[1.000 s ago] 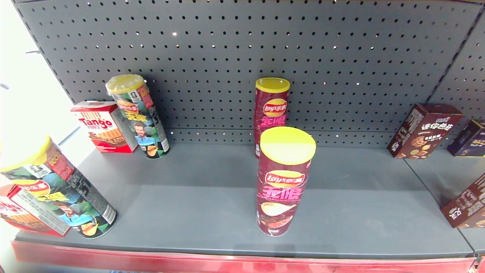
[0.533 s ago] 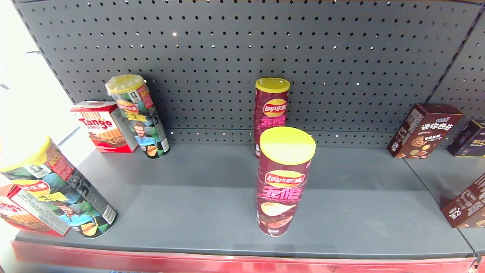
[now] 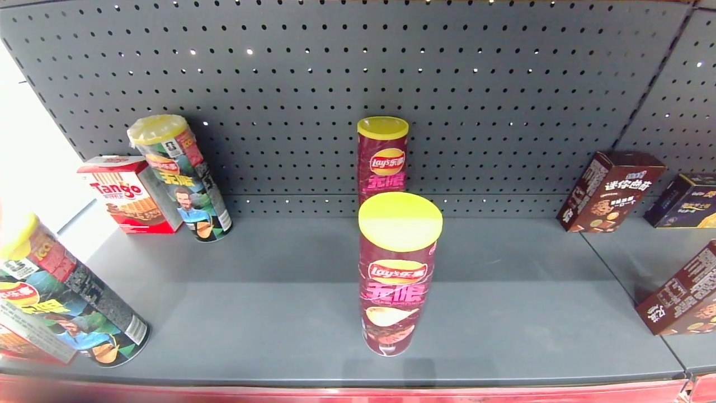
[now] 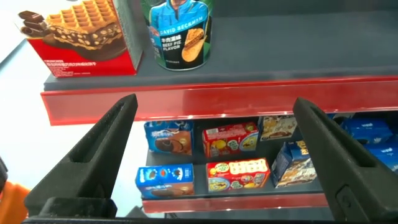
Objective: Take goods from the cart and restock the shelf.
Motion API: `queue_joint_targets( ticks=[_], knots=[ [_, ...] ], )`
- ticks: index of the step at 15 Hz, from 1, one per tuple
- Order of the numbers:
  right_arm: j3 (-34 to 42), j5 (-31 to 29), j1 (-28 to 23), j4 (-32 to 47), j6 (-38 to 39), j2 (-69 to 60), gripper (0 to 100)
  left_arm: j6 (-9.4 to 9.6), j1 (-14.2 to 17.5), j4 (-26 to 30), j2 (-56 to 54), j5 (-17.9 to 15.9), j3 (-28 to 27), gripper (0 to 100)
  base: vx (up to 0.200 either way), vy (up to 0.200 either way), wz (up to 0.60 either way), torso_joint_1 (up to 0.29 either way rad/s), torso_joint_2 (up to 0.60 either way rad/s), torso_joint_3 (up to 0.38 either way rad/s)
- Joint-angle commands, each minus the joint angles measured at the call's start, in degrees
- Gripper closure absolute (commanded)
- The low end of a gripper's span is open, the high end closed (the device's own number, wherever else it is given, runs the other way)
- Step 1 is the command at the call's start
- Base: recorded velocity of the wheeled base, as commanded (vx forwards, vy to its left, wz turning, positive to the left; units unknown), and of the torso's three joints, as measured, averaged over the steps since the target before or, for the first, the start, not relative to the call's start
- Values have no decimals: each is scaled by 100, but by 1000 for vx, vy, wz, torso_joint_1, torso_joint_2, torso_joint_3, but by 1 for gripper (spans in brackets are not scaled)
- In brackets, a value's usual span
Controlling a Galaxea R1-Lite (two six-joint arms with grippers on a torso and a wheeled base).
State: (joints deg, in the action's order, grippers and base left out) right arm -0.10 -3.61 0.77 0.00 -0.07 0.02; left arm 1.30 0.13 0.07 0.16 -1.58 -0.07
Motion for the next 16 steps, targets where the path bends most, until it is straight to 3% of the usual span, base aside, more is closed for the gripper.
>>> queue_joint_targets(
  ticks=[1,16],
  knots=[
    [1,0,2,0,-1,-2,0,10,4,1,2,-9,7,0,0,0,0,0,0,0],
    [1,0,2,0,-1,-2,0,-43,4,1,2,9,7,0,0,0,0,0,0,0]
  ],
)
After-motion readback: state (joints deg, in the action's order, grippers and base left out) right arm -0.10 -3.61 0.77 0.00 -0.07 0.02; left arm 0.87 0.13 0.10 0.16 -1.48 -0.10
